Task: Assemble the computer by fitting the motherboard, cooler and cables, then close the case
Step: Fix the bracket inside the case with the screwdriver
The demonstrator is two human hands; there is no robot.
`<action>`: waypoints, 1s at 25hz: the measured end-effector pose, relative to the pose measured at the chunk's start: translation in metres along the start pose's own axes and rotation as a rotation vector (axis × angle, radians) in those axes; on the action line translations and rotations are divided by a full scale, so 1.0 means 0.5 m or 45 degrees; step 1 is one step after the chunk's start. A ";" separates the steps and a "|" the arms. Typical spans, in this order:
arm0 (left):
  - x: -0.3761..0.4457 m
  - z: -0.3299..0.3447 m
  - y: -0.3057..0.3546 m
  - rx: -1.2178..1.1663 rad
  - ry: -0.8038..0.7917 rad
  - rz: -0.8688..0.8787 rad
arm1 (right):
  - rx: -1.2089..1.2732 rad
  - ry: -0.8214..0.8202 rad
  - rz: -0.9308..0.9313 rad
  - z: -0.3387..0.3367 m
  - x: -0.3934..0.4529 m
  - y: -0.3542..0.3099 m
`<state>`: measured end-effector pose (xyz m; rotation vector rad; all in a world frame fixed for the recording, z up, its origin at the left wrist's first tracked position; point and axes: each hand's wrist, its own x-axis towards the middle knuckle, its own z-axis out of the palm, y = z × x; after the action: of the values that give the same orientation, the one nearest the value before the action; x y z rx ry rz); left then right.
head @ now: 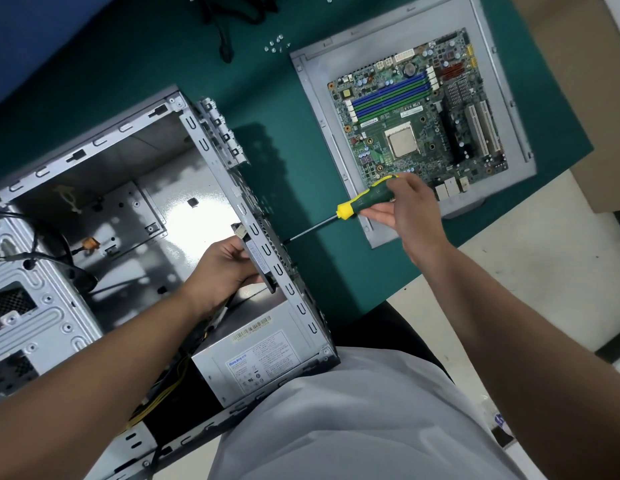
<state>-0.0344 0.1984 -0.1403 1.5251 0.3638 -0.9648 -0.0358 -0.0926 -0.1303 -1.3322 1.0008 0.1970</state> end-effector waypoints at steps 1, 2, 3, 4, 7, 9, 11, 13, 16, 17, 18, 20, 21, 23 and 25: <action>-0.001 0.000 0.000 -0.005 -0.008 0.007 | -0.008 0.001 0.002 -0.004 0.008 -0.009; -0.002 -0.001 0.001 -0.010 -0.016 0.015 | -0.021 -0.011 0.008 -0.006 0.014 -0.018; -0.003 -0.001 0.002 -0.013 -0.022 0.020 | -0.041 -0.031 0.021 -0.006 0.020 -0.025; -0.003 -0.001 0.003 -0.013 -0.028 0.025 | -0.085 -0.048 0.028 -0.005 0.023 -0.031; -0.002 -0.002 0.004 0.001 -0.044 0.033 | -0.255 -0.069 0.042 -0.008 0.027 -0.041; -0.001 -0.003 0.003 0.001 -0.045 0.032 | -0.553 -0.052 -0.028 -0.011 0.026 -0.046; -0.002 -0.003 0.002 -0.009 -0.046 0.030 | -1.010 -0.009 -0.183 -0.010 0.028 -0.050; -0.002 -0.003 0.001 -0.015 -0.043 0.029 | -1.268 -0.032 -0.253 -0.006 0.033 -0.057; 0.000 -0.004 -0.001 -0.028 -0.043 0.027 | -0.691 -0.173 0.050 -0.002 0.042 -0.077; 0.000 -0.004 -0.002 -0.026 -0.044 0.031 | -0.383 -0.209 0.166 -0.004 0.044 -0.087; 0.000 -0.004 -0.003 -0.027 -0.043 0.034 | -0.164 -0.239 0.234 -0.005 0.044 -0.092; 0.001 -0.004 -0.004 -0.044 -0.038 0.037 | -0.184 -0.258 0.220 0.002 0.041 -0.091; 0.001 -0.003 -0.005 -0.055 -0.034 0.036 | -0.382 -0.232 0.159 0.008 0.041 -0.088; 0.001 -0.004 -0.007 -0.074 -0.036 0.033 | -0.733 -0.164 0.071 0.020 0.037 -0.088; 0.004 -0.006 -0.010 -0.096 -0.044 0.029 | -0.707 -0.185 0.154 0.024 0.038 -0.095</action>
<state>-0.0357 0.2015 -0.1450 1.4398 0.3541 -0.9482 0.0118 -0.1038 -0.1107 -1.7268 0.9372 0.6933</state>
